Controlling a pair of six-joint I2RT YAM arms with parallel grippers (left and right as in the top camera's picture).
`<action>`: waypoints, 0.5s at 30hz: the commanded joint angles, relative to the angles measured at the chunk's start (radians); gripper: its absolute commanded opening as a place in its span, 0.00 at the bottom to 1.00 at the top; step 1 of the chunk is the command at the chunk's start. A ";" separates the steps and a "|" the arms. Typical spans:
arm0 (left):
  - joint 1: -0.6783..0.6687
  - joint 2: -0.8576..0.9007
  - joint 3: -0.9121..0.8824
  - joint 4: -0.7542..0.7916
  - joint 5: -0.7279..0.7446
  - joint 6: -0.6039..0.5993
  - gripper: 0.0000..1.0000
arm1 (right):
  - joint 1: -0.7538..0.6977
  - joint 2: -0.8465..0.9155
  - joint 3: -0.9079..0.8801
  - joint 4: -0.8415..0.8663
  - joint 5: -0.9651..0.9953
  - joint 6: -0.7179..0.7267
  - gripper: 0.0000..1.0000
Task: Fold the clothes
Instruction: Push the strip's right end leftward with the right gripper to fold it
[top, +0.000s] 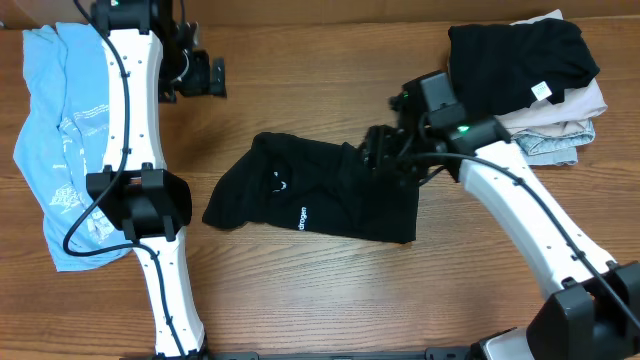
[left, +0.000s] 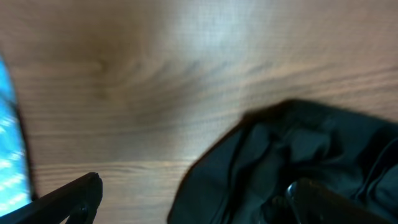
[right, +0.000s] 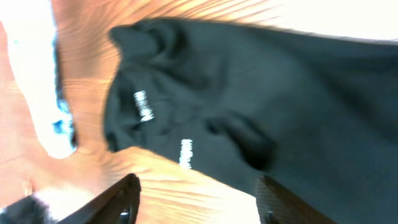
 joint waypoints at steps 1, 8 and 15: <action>-0.003 -0.015 -0.127 0.017 0.034 0.042 1.00 | -0.063 -0.014 0.012 -0.055 0.093 -0.050 0.59; -0.002 -0.015 -0.212 0.083 0.034 0.040 1.00 | -0.008 0.052 -0.043 -0.018 0.088 -0.055 0.09; -0.002 -0.015 -0.214 0.103 0.034 0.040 1.00 | 0.042 0.193 -0.047 0.009 0.103 0.002 0.04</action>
